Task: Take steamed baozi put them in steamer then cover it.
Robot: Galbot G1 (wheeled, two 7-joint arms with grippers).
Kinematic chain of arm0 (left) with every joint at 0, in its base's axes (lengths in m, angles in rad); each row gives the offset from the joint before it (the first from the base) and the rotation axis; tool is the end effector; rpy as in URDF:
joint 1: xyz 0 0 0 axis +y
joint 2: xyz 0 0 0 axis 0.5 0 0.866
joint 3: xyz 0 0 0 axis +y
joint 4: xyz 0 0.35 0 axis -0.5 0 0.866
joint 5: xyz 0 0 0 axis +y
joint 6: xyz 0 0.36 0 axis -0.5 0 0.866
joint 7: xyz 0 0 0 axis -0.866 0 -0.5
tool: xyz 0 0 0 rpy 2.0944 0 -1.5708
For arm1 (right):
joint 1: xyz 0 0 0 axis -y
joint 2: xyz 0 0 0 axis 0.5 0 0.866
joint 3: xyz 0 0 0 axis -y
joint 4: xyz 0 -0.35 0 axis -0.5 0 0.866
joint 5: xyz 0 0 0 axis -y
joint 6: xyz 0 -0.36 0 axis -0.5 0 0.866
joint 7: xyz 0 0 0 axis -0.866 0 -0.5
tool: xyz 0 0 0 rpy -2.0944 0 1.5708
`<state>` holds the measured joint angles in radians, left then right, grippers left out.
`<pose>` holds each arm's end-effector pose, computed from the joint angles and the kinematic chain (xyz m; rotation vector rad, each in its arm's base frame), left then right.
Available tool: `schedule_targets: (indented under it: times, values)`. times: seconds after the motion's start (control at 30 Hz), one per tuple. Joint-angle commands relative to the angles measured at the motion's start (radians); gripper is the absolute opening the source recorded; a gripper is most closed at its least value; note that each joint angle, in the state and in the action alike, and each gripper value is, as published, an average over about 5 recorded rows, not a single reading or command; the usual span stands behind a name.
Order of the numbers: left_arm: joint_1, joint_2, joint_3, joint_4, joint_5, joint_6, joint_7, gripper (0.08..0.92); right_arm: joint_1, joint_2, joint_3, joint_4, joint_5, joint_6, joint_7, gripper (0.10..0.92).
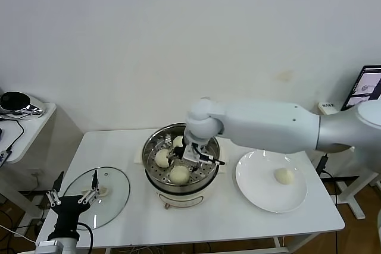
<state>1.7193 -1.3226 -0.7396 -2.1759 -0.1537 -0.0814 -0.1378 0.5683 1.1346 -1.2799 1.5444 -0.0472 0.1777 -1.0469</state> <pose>0.1484 0.0972 -0.2780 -0.2440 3.0651 0.2629 0.4770 0.1655 -0.0617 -2.0630 0.6115 -2.2697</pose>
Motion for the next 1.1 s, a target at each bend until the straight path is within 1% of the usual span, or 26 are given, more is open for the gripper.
schedule_targets:
  times: [0.03, 0.2, 0.33, 0.47, 0.6, 0.77, 0.93, 1.1]
  values:
    - [-0.002, 0.007, 0.001, 0.001, -0.003, 0.001, 0.001, 0.823, 0.096, -0.142, 0.013, 0.024, 0.144, -0.083, -0.083, 0.818]
    - [-0.011, 0.020, 0.008, 0.004, -0.007, 0.001, 0.001, 0.823, 0.134, -0.289, 0.005, 0.063, 0.238, -0.262, -0.137, 0.822]
    - [-0.019, 0.028, 0.020, 0.008, -0.007, 0.002, 0.002, 0.823, 0.113, -0.427, 0.005, 0.112, 0.218, -0.393, -0.128, 0.823]
    - [-0.027, 0.036, 0.033, 0.014, -0.007, 0.003, 0.002, 0.823, 0.049, -0.570, 0.046, 0.133, 0.181, -0.465, -0.101, 0.823]
    - [-0.034, 0.045, 0.043, 0.021, -0.007, 0.003, 0.002, 0.823, -0.040, -0.677, 0.107, 0.116, 0.112, -0.463, -0.094, 0.823]
    - [-0.038, 0.055, 0.050, 0.029, -0.007, 0.004, 0.002, 0.823, -0.234, -0.748, 0.245, 0.065, -0.017, -0.417, -0.094, 0.823]
    - [-0.034, 0.060, 0.053, 0.036, -0.003, 0.003, 0.002, 0.823, -0.515, -0.770, 0.485, -0.005, -0.106, -0.389, -0.091, 0.823]
    - [-0.024, 0.059, 0.050, 0.036, 0.002, 0.003, 0.003, 0.823, -0.719, -0.742, 0.677, -0.093, -0.193, -0.358, -0.084, 0.823]
